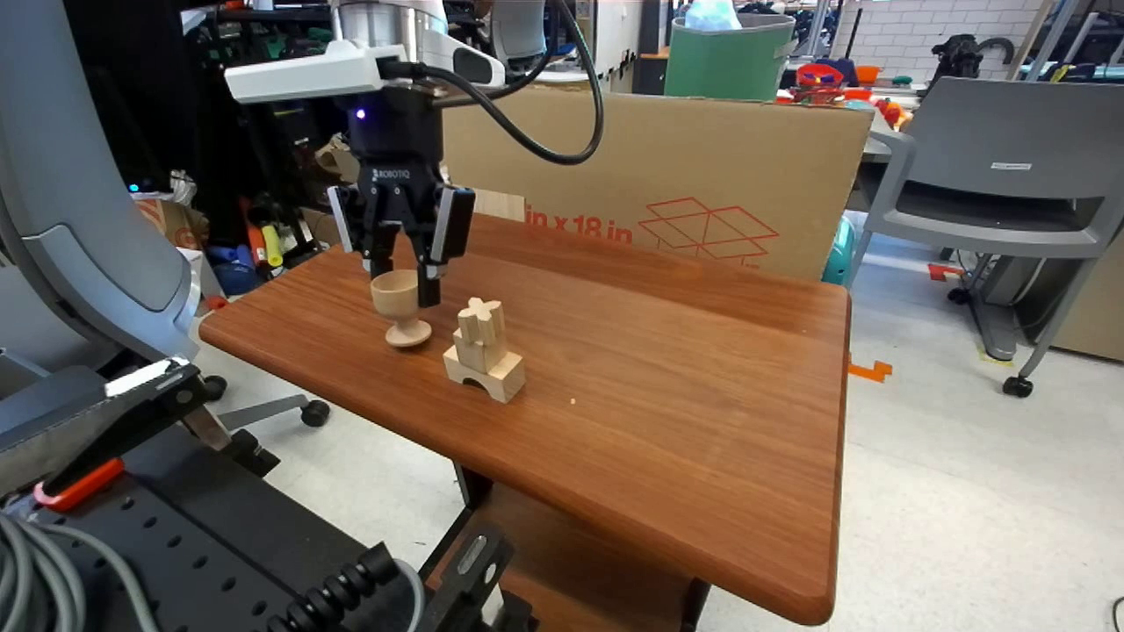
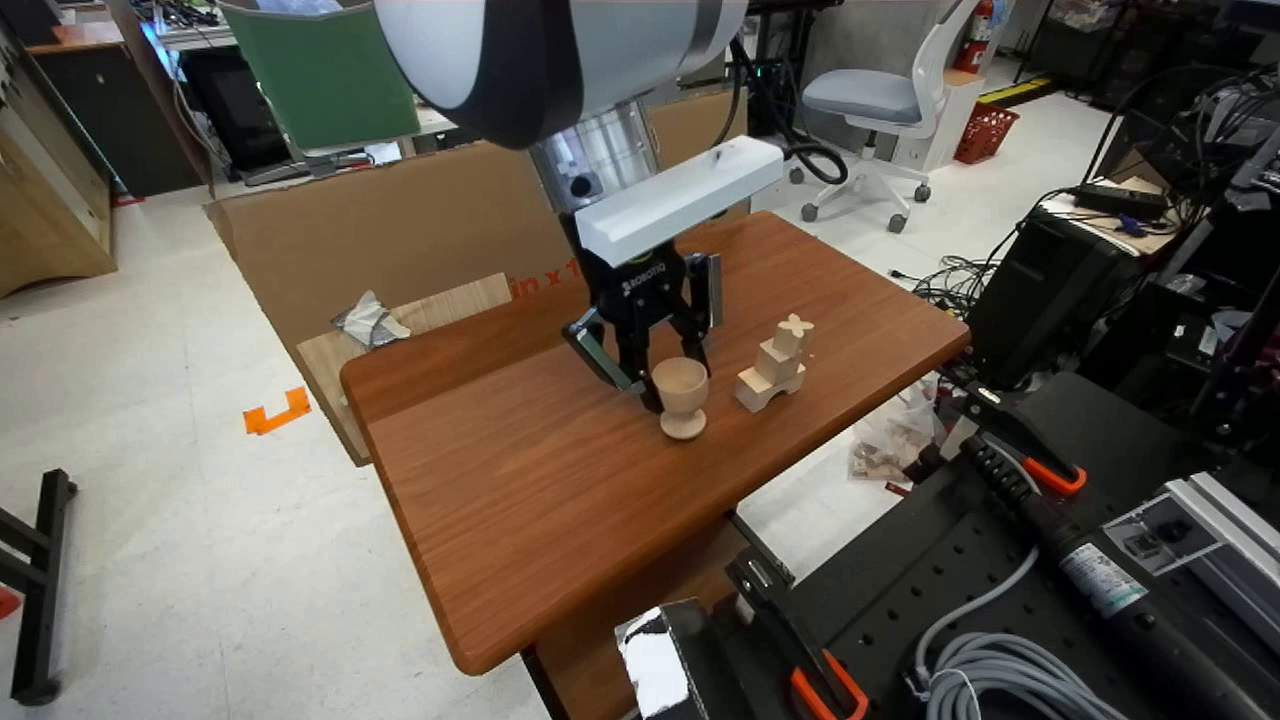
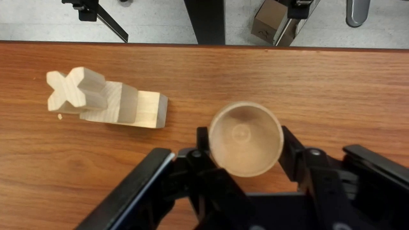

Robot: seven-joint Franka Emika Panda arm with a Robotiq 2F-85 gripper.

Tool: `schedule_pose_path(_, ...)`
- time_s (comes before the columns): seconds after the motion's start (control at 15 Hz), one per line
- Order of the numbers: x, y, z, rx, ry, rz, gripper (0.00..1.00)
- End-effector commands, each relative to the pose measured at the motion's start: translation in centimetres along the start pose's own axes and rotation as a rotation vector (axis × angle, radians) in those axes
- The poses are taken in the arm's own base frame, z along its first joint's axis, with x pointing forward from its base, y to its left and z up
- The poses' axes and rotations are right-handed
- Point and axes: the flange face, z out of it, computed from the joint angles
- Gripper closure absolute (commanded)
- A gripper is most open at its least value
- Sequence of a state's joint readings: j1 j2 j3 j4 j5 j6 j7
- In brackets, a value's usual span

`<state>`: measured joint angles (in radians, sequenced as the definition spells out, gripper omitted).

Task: Pick up the wooden cup and put it at the edge of the table

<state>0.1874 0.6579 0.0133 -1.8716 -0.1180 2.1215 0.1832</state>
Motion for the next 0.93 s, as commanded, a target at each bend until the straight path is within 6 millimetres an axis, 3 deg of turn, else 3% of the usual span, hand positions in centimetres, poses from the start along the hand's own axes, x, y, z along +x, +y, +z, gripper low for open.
schedule_pose_path(0.0, 0.2, -0.5, -0.8, -0.003, 0.031, 0.017, 0.21)
schedule_pose_path(0.2, -0.4, -0.2, -1.7, 0.029, 0.055, 0.015, 0.01)
schedule_pose_path(0.33, -1.1, 0.4, -2.7, 0.044, 0.087, 0.014, 0.00)
schedule_pose_path(0.53, -3.4, 2.1, -6.0, 0.061, 0.191, 0.016, 0.00)
schedule_pose_path(0.87, -9.3, 8.6, -11.8, 0.190, 0.285, 0.073, 0.00)
